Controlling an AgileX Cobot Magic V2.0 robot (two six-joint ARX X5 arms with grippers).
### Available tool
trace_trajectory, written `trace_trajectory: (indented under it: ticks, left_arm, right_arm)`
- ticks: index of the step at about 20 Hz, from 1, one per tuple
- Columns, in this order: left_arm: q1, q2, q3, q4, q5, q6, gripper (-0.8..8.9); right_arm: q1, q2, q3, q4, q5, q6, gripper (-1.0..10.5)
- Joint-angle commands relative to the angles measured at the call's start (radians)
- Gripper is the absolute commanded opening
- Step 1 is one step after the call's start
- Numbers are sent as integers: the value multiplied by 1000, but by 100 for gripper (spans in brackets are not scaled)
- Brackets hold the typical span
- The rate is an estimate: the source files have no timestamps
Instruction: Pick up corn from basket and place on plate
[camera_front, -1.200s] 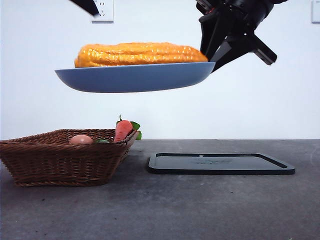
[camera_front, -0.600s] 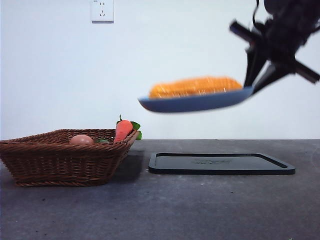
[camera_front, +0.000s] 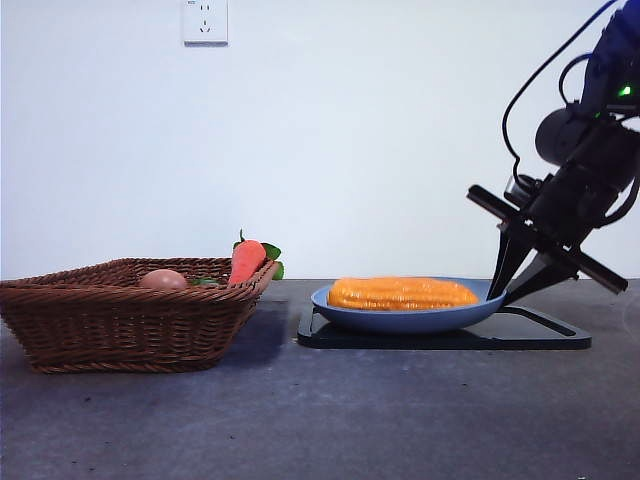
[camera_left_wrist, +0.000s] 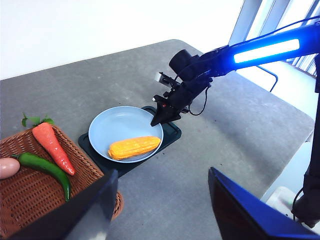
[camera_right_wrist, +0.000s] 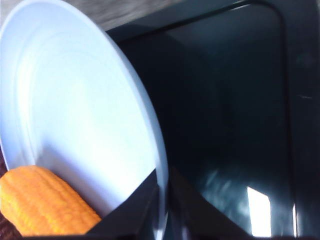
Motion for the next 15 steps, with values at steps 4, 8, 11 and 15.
trace_trajectory:
  ticks: [4,8,11,15]
  left_arm:
    - [-9,2,19,6,-4,-14,300]
    - [-9,2,19,5,-4,-14,300]
    - [-9,2,19,5,-4,-14,299]
    - [-9,2,19,-1,-4,-14,299]
  right_arm:
    - [-2,45,21,25,-16,-4,5]
    - [-2,42,21,1,-16,-18,194]
    - [-15,13,21,-58,-15,-65,263]
    - [-35,-106,21,-109,-8,-105,263]
